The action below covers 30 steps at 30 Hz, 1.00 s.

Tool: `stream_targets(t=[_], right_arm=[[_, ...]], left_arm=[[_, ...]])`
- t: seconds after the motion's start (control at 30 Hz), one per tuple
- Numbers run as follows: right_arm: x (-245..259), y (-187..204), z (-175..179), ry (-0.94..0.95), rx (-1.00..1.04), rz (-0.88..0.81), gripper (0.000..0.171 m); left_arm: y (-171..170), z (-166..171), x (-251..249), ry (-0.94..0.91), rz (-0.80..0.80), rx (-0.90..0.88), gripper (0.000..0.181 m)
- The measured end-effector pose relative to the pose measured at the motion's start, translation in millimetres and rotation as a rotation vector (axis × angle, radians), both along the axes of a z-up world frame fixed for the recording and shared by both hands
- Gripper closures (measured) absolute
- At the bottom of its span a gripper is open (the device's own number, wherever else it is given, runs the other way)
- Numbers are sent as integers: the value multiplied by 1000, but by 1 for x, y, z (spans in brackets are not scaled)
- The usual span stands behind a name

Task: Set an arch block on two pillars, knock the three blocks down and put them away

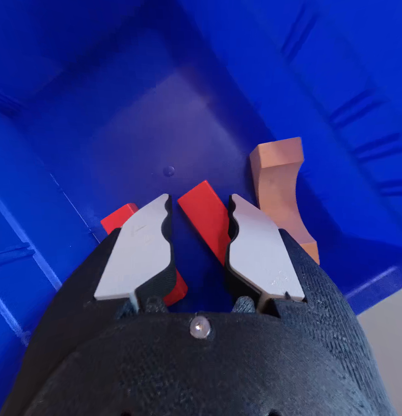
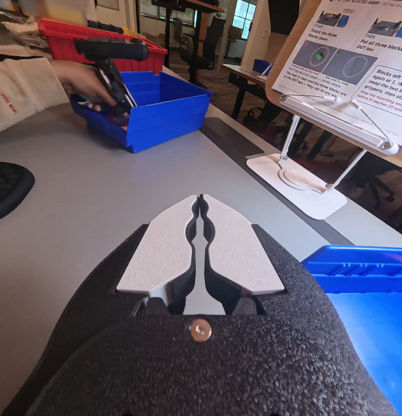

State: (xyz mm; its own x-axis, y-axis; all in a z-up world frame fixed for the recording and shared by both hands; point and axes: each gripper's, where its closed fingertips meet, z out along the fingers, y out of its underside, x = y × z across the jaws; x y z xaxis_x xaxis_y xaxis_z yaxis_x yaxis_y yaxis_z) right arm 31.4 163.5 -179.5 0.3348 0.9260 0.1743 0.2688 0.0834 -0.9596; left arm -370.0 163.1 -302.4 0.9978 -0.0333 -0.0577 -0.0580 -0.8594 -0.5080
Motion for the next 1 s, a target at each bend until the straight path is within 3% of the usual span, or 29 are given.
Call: stream_targets(t=[0.23, 0.6, 0.83, 1.0], right_arm=[[-5, -6, -12, -44, 8, 35, 171], [-6, -8, -8, 9, -12, 40, 171], [-7, -6, -15, -15, 3, 32, 171], [-11, -11, -18, -23, 9, 48, 171]], left_arm=[[-1, -8, 2, -38, -3, -75, 137], [6, 5, 9, 127, -194, 63, 142], [12, 33, 4, 152, -176, 209, 143], [15, 92, 21, 55, -218, 472, 145]])
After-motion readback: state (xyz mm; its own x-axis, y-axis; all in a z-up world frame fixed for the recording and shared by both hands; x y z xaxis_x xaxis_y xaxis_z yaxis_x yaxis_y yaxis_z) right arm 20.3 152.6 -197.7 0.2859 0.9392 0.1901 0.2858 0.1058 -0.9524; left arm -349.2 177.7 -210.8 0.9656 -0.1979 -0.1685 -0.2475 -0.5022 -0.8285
